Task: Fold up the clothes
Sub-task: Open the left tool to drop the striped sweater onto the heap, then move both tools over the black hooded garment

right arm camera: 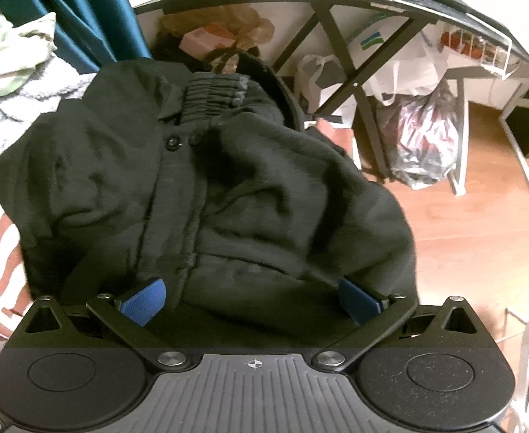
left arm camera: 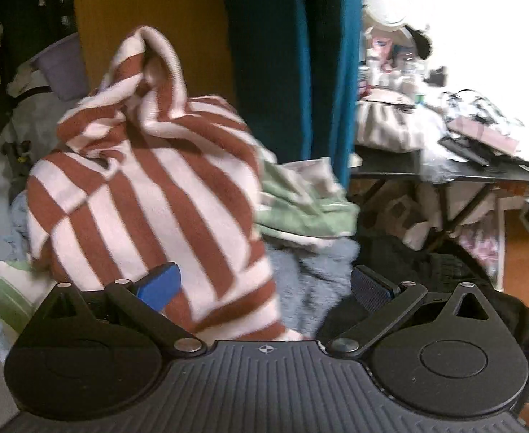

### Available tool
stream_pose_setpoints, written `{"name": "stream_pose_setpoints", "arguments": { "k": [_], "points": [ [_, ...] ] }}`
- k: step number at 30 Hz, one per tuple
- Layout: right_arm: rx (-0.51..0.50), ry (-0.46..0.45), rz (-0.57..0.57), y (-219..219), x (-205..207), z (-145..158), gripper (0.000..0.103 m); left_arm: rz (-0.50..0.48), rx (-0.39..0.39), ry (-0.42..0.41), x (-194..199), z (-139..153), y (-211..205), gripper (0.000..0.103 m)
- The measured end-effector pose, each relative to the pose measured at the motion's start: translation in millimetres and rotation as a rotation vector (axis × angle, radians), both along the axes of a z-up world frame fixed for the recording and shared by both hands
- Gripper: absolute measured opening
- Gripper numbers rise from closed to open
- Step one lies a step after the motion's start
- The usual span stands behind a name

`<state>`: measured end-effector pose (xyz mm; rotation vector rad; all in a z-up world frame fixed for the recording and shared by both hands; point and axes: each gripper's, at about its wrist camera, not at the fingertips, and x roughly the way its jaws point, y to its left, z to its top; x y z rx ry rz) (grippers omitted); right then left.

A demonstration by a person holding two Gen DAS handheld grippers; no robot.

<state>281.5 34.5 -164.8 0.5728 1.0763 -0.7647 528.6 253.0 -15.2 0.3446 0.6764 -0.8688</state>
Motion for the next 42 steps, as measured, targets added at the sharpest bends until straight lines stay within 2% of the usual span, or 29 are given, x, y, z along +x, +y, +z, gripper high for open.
{"name": "stream_pose_setpoints", "arguments": {
  "k": [6,8,13,19,23,25,33,38,41,42],
  "points": [
    [-0.085,0.078,0.05,5,-5,-15,0.102,0.003,0.01,0.079,-19,-25,15,0.102],
    [-0.1,0.07,0.058,6,-6,-21,0.102,0.004,0.014,0.106,-25,-33,20,0.102],
    [-0.135,0.04,0.083,8,-5,-32,0.102,0.011,0.09,0.194,-33,-68,22,0.102],
    [-0.078,0.035,0.103,-3,-5,-34,0.102,-0.062,0.137,0.268,-55,-96,11,0.102],
    [-0.027,0.049,0.163,-9,-8,-25,0.102,-0.141,0.17,0.338,-73,-114,-5,0.102],
    [-0.038,0.041,0.183,-4,-15,-18,0.102,-0.158,0.199,0.351,-81,-123,-11,0.102],
    [-0.1,0.039,0.26,14,-47,-10,0.102,-0.142,0.235,0.429,-94,-142,-16,0.102],
    [-0.159,0.096,0.31,26,-39,-24,0.102,-0.141,0.235,0.496,-96,-151,-15,0.102],
    [-0.164,0.088,0.312,21,-31,-29,0.101,-0.146,0.232,0.529,-97,-152,-15,0.102],
    [-0.147,0.07,0.294,15,-30,-28,0.095,-0.151,0.236,0.526,-99,-152,-15,0.102]
  ]
}}
